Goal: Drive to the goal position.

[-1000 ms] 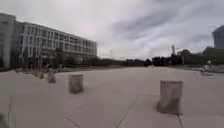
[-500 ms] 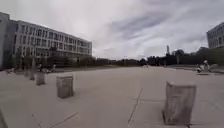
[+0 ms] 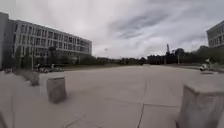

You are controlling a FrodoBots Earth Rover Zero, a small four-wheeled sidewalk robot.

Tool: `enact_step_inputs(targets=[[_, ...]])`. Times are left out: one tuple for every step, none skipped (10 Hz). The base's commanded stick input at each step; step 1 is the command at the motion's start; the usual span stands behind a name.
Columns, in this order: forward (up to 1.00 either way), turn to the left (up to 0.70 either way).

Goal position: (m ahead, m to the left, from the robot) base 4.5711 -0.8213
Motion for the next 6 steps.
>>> enact_step_inputs(targets=[[0.7, 0.0], [0.7, 0.0], [0.7, 0.0], [0.7, 0.0], [0.7, -0.26], [0.7, -0.3]])
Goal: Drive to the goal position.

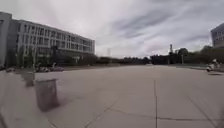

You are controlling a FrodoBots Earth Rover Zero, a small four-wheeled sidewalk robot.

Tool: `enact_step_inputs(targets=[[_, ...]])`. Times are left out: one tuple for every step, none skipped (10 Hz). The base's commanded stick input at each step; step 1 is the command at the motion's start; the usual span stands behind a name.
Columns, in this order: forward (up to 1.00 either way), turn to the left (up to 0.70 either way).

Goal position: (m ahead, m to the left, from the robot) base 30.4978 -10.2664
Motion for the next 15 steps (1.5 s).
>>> enact_step_inputs(targets=[[0.7, -0.3], [0.7, -0.3], [0.7, -0.3], [0.7, -0.3], [0.7, -0.15], [0.7, 0.0], [0.7, 0.0], [0.7, 0.0], [0.7, 0.0], [0.7, 0.0], [0.7, 0.0], [0.7, 0.0], [0.7, 0.0], [0.7, 0.0], [0.7, 0.0]])
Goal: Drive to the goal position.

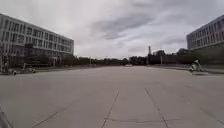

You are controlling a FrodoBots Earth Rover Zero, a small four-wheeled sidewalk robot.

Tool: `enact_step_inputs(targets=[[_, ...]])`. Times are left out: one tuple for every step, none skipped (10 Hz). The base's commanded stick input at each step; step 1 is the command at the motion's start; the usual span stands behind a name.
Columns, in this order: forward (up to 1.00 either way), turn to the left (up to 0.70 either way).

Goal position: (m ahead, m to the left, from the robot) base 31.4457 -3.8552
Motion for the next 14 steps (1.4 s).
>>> enact_step_inputs(targets=[[0.7, 0.0], [0.7, 0.0], [0.7, 0.0], [0.7, 0.0], [0.7, 0.0], [0.7, 0.0], [0.7, 0.0], [0.7, 0.0], [0.7, 0.0], [0.7, 0.0], [0.7, 0.0], [0.7, 0.0], [0.7, 0.0], [0.7, 0.0]])
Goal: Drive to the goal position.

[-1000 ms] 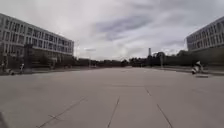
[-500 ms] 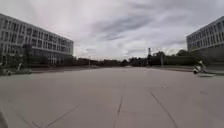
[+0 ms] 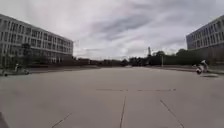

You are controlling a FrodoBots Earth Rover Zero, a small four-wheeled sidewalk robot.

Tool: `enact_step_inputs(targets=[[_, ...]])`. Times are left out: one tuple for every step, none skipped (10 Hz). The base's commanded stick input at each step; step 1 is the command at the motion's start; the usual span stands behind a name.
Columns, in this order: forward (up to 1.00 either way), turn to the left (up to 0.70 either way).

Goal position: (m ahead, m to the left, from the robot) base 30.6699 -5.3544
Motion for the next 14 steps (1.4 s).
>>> enact_step_inputs(targets=[[0.7, 0.0], [0.7, 0.0], [0.7, 0.0], [0.7, 0.0], [0.7, 0.0], [0.7, 0.0], [0.7, 0.0], [0.7, 0.09], [0.7, 0.26], [0.7, 0.32], [0.7, 0.21], [0.7, 0.03], [0.7, 0.02], [0.7, 0.02]])
